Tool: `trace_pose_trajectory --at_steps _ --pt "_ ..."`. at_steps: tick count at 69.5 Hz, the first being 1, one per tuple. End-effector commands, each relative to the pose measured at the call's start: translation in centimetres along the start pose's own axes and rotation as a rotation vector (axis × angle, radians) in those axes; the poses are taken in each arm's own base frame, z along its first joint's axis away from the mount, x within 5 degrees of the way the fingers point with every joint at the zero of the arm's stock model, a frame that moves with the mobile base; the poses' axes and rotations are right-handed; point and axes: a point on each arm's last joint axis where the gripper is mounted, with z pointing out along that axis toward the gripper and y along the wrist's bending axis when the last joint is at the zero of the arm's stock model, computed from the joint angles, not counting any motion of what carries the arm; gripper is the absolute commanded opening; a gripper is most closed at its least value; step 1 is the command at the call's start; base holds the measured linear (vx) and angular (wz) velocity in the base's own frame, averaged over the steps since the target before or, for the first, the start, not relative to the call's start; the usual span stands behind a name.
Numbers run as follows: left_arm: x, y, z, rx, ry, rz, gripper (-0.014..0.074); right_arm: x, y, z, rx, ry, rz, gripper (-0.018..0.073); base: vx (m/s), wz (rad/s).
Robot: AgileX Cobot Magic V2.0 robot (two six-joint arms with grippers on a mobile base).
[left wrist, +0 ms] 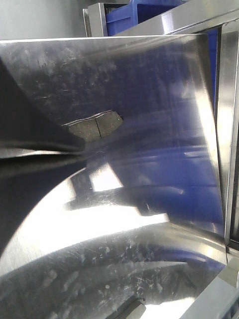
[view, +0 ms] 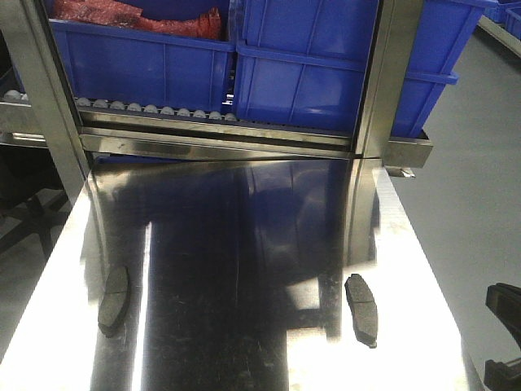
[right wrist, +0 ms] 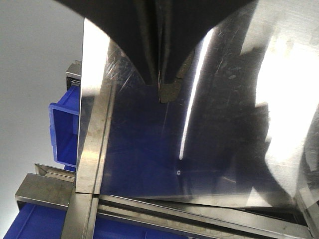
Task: Move and align brake pads A on conveyor
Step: 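Stop the base in front of the steel table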
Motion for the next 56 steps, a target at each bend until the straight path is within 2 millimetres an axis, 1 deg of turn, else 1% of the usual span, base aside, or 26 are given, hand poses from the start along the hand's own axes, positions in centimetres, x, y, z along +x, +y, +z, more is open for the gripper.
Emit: trace_pose_trajectory --at_steps 1,27,33,37,40,47,50,52,53,56 --pt "-1.29 -0.23 -0.32 0.015 -0.085 -0.005 -0.0006 -1.48 -0.18 -0.34 0.020 -0.090 -0.004 -0.0006 0.00 0.00" --pt "-1.29 -0.23 -0.32 0.015 -0.085 -0.005 -0.0006 -1.48 -0.18 -0.34 0.020 -0.090 -0.004 -0.0006 0.00 0.00" --pt "-1.30 -0.23 -0.32 0.015 -0.086 -0.005 0.0006 -1.48 -0.18 -0.34 0.020 -0.090 -0.004 -0.0006 0.00 0.00" --pt "-1.29 -0.23 -0.32 0.015 -0.084 -0.005 0.0034 -1.48 -0.18 -0.34 0.020 -0.090 -0.004 -0.0006 0.00 0.00" --pt "-1.30 -0.23 -0.32 0.015 -0.085 -0.005 0.0067 -1.48 -0.18 -0.34 0.020 -0.090 -0.004 -0.0006 0.00 0.00" --pt "-1.33 -0.23 -0.32 0.015 -0.089 -0.005 0.0203 -1.48 -0.18 -0.34 0.020 -0.090 -0.004 -0.0006 0.00 0.00" --pt "-1.33 -0.23 -0.32 0.015 -0.089 -0.005 0.0295 -1.48 -0.18 -0.34 0.020 -0.090 -0.004 -0.0006 0.00 0.00" --pt "-1.33 -0.23 -0.32 0.015 -0.089 -0.005 0.0339 -1.48 -0.18 -0.34 0.020 -0.090 -0.004 -0.0006 0.00 0.00" --pt "-1.33 -0.23 -0.32 0.015 -0.089 -0.005 0.0384 -1.48 -0.18 -0.34 0.020 -0.090 -0.004 -0.0006 0.00 0.00" --pt "-1.33 -0.23 -0.32 0.015 -0.089 -0.005 0.0478 -1.48 -0.18 -0.34 0.020 -0.090 -0.004 -0.0006 0.00 0.00"
